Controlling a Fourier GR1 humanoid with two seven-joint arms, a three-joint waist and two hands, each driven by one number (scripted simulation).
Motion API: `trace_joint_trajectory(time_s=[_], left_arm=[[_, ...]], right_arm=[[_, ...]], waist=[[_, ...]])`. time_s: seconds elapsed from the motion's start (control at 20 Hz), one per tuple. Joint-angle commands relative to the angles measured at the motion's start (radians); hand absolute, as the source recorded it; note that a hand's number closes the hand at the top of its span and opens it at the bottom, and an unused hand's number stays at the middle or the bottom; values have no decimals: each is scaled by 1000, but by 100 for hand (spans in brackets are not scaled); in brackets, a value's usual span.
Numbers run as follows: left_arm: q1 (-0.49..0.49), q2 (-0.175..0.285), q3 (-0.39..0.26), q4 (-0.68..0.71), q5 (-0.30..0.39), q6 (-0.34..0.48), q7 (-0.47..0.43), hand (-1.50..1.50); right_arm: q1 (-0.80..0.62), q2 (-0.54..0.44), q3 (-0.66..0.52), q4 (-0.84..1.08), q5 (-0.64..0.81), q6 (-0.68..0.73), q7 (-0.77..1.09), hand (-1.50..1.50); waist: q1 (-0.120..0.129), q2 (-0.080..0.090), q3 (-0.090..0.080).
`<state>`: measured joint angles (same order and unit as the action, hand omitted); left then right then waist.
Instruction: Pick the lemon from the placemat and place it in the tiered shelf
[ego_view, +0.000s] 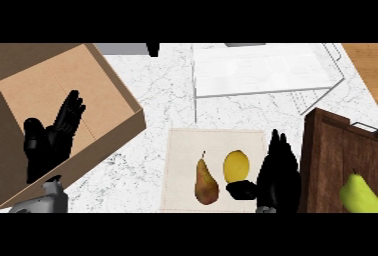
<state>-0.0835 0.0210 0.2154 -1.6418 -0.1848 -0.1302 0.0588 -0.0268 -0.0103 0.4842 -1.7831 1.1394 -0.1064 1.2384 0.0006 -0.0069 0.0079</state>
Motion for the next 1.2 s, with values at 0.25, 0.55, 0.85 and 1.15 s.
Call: trace_joint_trajectory(time_s=[0.25,0.55,0.85,1.15], left_arm=[[-23,-20,-121,62,-29,-26,5,0],[-55,-20,-89,70,-33,-40,23,0],[-32,-20,-95,69,-45,-44,0,0],[-20,-20,-97,77,-56,-45,-11,0]], right_arm=[[-16,10,-3,83,-28,-81,195,-150],[-44,10,15,119,-68,-113,201,-150],[-66,10,34,210,-108,-161,192,150],[-90,10,53,215,-64,-72,180,150]], waist=[[-14,10,-8],[-10,11,-8],[-2,13,-8],[-7,9,-9]])
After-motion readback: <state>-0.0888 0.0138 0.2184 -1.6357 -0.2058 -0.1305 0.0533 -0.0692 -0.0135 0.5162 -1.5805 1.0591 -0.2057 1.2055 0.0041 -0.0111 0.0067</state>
